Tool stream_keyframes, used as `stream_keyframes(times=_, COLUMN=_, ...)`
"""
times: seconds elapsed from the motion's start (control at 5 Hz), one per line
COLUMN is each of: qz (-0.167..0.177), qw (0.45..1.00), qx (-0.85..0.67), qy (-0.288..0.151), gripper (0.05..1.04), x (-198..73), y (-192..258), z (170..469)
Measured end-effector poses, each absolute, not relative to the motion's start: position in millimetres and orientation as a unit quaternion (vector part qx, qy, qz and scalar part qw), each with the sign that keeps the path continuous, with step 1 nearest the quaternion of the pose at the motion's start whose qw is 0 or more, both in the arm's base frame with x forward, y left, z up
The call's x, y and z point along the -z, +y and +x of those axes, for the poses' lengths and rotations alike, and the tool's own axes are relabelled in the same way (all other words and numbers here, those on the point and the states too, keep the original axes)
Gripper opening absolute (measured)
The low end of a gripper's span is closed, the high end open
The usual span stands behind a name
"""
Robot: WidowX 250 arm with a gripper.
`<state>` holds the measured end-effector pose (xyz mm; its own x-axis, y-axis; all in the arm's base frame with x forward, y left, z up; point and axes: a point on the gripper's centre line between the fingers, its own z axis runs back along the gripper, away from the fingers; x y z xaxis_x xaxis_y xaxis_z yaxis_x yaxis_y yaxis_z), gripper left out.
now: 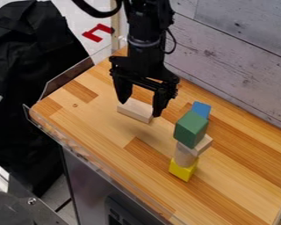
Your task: Put the blue rectangular block on top of the tower
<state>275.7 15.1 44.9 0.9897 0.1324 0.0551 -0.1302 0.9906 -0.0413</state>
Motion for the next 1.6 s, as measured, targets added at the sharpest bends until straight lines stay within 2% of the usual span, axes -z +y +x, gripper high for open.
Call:
stream_keyframes(times=0.2, qz=-0.019, qw=0.998, qx=-0.065, qy=-0.014, gripper=1.001, x=-37.5, y=14.0, z=271.8)
stream_keyframes(times=0.4, qz=-0.011, qw=0.998, qx=-0.051, qy=-0.019, gripper=1.000, x=-40.9, y=-1.6, z=277.0)
stream_keyframes(times=0.8, qz=-0.019, qw=0.999, qx=-0.023, qy=-0.038, gripper=1.001, x=-55.7, y=-35.6, z=302.1)
stream_keyframes(times=1.0, qz=-0.011, qw=0.999, qx=-0.013, qy=-0.033, gripper=1.001, x=-52.5, y=-52.8, z=318.4)
stream_keyframes(times=1.2, qz=0.022, qw=0.999, qx=-0.016, qy=-0.029, gripper=1.001, x=-46.7, y=-65.6, z=337.3)
stream_keyframes(times=1.6, qz=0.042, qw=0.997, qx=-0.056, qy=0.012, gripper=1.001, x=-18.9, y=-63.1, z=347.7)
